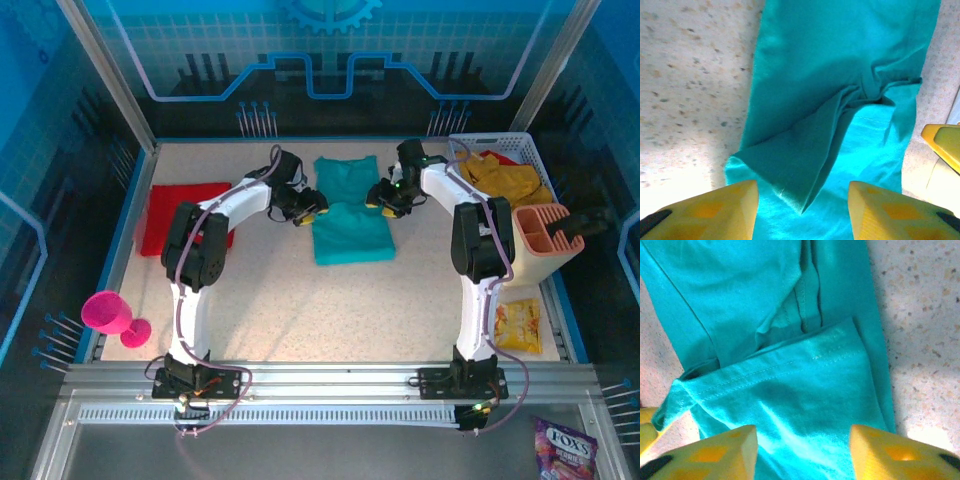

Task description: Fold and stack the t-shirts

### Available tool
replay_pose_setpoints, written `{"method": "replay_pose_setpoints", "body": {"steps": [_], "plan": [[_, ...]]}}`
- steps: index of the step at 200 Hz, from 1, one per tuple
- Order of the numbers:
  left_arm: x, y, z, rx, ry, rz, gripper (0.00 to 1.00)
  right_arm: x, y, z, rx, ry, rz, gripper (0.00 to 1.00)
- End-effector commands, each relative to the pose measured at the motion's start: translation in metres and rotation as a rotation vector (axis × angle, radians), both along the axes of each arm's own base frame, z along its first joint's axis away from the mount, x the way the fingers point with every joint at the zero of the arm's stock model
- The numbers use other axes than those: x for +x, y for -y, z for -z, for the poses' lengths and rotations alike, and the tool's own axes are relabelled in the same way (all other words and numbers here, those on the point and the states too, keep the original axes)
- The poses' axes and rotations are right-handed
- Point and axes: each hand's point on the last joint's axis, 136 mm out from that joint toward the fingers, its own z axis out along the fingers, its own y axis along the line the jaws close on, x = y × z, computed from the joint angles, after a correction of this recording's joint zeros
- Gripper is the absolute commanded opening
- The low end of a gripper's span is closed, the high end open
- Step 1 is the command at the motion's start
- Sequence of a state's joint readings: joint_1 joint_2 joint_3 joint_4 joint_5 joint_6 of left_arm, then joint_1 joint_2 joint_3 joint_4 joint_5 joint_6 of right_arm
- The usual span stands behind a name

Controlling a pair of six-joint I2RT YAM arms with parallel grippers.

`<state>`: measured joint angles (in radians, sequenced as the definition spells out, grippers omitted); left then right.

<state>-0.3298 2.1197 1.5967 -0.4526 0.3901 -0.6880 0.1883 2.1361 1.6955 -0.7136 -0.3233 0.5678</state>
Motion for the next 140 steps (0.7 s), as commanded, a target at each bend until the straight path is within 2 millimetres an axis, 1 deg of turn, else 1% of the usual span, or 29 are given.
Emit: {"method": "replay_pose_setpoints", "body": {"steps": [1,13,19,24,34,36,47,55,70,89,102,119,140], "plan": [[-0.001,-0.023,-0.029,0.013,0.062,-0.002,0.56,0.003,0.01,-0.023,0.0,0.049,0.015,0.64],[-0.003,-0.029,-0.037,0.002,0.081,-0.009,0.56,-0.002,0.009,-0.033,-0.003,0.073,0.009,0.66],[-0.005,-0.032,-0.039,-0.001,0.087,-0.013,0.57,-0.005,0.008,-0.038,-0.006,0.083,0.007,0.71],[-0.007,-0.033,-0.04,-0.003,0.091,-0.017,0.57,-0.008,0.008,-0.04,-0.006,0.089,0.004,0.72],[-0.011,-0.034,-0.042,-0.015,0.096,-0.018,0.57,-0.015,0.007,-0.045,0.001,0.095,-0.001,0.78],[-0.013,-0.034,-0.04,-0.018,0.089,-0.019,0.57,-0.018,0.007,-0.046,0.004,0.093,-0.003,0.79],[-0.019,-0.03,-0.039,-0.055,0.076,-0.02,0.57,-0.027,0.007,-0.047,0.01,0.089,-0.01,0.81],[-0.026,-0.025,-0.039,-0.098,0.063,-0.017,0.56,-0.035,0.007,-0.048,0.015,0.086,-0.014,0.81],[-0.04,-0.014,-0.044,-0.157,0.068,-0.007,0.55,-0.053,0.004,-0.05,0.037,0.082,-0.026,0.8],[-0.059,-0.001,-0.052,-0.151,0.078,0.022,0.55,-0.073,-0.004,-0.055,0.093,0.086,-0.042,0.78],[-0.07,0.013,-0.059,-0.152,0.086,0.043,0.54,-0.084,-0.009,-0.057,0.113,0.083,-0.052,0.77],[-0.078,0.035,-0.063,-0.179,0.095,0.062,0.53,-0.094,-0.019,-0.055,0.151,0.075,-0.064,0.73],[-0.081,0.053,-0.056,-0.202,0.079,0.056,0.48,-0.103,-0.032,-0.047,0.199,0.049,-0.063,0.64]]}}
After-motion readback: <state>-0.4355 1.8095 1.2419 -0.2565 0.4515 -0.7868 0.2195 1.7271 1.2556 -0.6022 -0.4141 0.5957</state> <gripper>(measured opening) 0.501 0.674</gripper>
